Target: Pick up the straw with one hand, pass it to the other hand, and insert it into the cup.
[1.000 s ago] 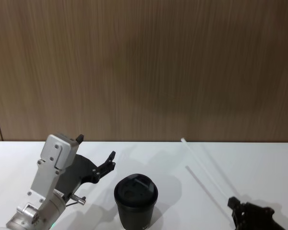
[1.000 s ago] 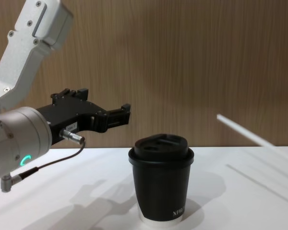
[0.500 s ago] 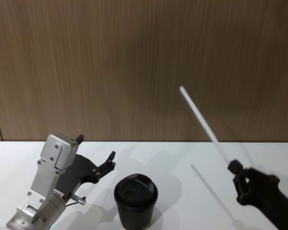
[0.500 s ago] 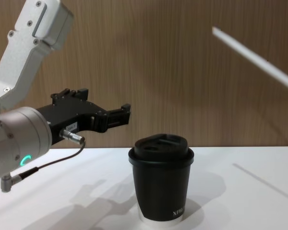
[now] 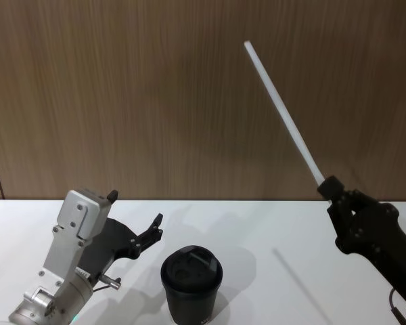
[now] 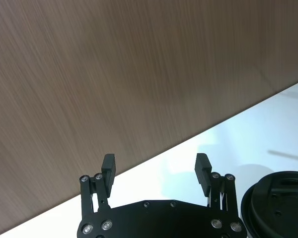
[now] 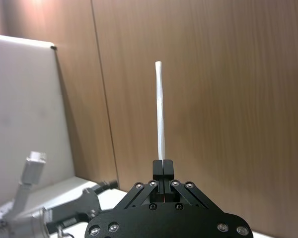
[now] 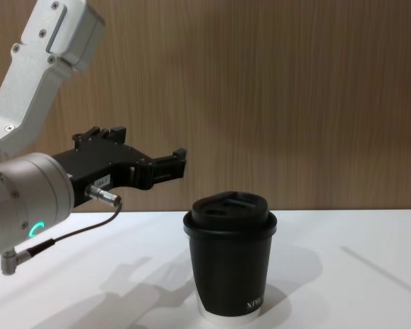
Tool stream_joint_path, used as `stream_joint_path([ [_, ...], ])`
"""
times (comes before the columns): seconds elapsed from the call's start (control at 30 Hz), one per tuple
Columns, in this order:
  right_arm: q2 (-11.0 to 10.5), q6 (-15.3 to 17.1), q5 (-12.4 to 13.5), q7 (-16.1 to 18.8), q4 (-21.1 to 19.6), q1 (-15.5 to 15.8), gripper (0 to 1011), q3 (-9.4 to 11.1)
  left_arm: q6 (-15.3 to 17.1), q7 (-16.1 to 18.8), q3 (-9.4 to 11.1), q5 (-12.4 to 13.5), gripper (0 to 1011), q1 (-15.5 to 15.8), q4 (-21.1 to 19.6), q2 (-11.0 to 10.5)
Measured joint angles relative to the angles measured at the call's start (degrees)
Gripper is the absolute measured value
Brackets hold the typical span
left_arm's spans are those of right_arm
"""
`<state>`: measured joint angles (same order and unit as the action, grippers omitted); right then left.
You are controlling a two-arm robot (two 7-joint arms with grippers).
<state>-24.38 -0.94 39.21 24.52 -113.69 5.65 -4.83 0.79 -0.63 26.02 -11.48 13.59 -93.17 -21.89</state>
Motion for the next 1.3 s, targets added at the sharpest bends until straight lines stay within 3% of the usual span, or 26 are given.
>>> stream_joint_path([
  [0.63,0.20,-0.30,3.08,1.49,-2.92,-0.66,6,-0.16,0.04,-1.03,-0.32,-0.71,1003,0.24,-0.16,0.08],
  [0.93,0.25,-0.35,3.53,1.69,-3.35,-0.72,6,-0.21,-0.09,-5.23,-1.81,-5.37,1003,0.88,-0.40,0.64],
  [1.3,0.28,-0.38,3.75,1.78,-3.58,-0.78,6,-0.21,-0.37,-11.61,-4.17,-13.03,1003,1.71,-0.48,2.07],
])
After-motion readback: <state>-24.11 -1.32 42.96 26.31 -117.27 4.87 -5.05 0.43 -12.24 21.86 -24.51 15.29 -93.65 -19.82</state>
